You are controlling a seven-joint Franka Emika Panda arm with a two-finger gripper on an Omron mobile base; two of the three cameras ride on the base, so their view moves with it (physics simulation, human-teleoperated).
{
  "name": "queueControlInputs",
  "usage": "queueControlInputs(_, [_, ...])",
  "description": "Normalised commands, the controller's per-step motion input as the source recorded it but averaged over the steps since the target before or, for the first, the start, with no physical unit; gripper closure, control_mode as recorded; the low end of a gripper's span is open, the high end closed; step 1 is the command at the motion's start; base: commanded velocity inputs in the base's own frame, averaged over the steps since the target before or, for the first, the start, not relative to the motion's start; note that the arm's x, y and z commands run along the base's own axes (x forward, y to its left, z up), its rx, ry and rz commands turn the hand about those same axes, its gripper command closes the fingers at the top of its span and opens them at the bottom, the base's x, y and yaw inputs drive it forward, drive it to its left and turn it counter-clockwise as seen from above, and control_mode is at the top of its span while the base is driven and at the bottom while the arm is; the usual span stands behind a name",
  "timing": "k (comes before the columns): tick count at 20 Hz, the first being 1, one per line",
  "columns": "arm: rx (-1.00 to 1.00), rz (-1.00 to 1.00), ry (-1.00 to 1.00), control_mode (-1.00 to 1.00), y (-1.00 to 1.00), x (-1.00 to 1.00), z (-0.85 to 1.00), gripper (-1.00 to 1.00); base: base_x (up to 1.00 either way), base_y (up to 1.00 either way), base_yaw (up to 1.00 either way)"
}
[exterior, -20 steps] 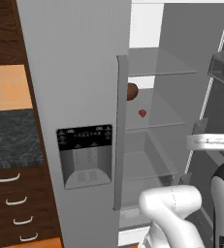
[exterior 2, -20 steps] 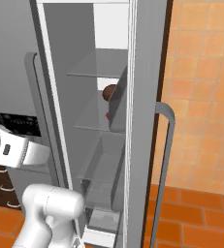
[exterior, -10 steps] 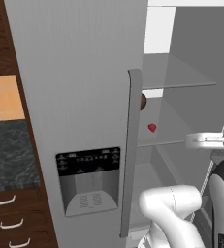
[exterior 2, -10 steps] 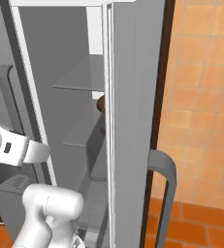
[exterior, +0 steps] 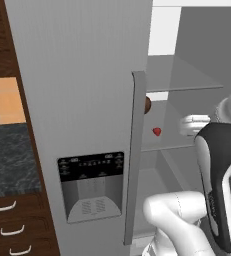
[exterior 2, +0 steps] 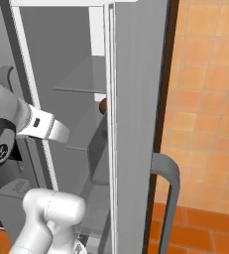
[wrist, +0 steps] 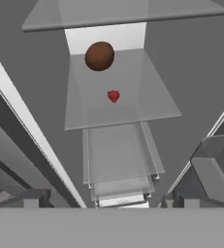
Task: Take the strawberry from the fridge and place it on top of the pancake, located on the dining counter.
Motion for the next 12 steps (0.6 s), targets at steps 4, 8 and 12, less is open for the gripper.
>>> queueControlInputs(4, [0.00, 0.00, 0.01, -1.00, -0.09, 0.42, -0.36, -1.00, 0.00, 0.00, 0.00])
queueControlInputs(8, [0.00, 0.00, 0.00, -1.00, -0.16, 0.45, -0.57, -1.00, 0.00, 0.00, 0.00])
queueControlInputs(12, [0.00, 0.01, 0.00, -1.00, -0.29, 0.60, -0.29, -1.00, 0.00, 0.00, 0.00])
